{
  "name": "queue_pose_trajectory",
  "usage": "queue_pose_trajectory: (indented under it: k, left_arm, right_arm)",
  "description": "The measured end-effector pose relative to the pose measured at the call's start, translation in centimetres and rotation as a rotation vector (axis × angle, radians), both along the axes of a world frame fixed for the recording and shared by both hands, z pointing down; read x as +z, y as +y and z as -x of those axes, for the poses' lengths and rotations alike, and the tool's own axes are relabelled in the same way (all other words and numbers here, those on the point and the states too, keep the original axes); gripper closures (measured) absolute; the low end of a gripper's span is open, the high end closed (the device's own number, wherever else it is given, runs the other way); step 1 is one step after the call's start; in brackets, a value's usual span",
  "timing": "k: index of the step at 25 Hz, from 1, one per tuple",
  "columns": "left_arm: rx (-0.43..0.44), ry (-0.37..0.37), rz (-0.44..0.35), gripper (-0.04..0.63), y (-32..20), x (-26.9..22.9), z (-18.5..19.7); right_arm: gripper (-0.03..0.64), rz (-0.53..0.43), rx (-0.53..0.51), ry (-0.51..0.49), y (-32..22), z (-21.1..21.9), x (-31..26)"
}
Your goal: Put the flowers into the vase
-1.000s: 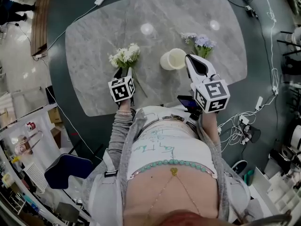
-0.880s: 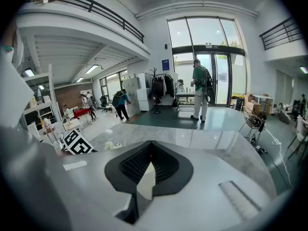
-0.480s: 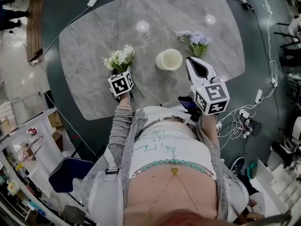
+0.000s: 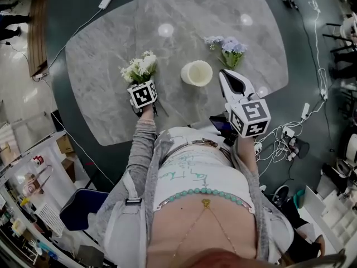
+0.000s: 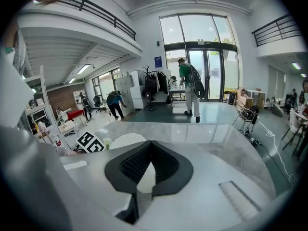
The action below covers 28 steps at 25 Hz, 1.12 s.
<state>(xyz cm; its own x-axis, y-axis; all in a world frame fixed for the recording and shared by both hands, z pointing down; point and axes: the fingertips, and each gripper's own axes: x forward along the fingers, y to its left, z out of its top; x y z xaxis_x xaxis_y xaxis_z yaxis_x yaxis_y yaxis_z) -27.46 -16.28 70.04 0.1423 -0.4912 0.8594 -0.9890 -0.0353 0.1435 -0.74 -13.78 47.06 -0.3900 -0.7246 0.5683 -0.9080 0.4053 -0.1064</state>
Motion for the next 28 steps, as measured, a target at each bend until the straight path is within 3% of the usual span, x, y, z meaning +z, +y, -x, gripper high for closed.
queue_pose_trajectory:
  k: [14,22,28]
  left_arm:
    - [0.153,-0.042,0.0,0.452,-1.1,1.1,-2.0]
    - [0.146,-0.007,-0.008,0.526,-1.2,0.7,-2.6]
    - [0.115,0.035,-0.039,0.541,-1.3,-0.1,-2.6]
  right_arm:
    - [0.591,0.007,0.011,-0.001,0.0,-1.0,0.5]
    - [0.591,0.006,0.003,-0.006,0.0,-1.3,0.5]
    - [0.591,-0.001,-0.003,-0.007,0.1,-1.7,0.2]
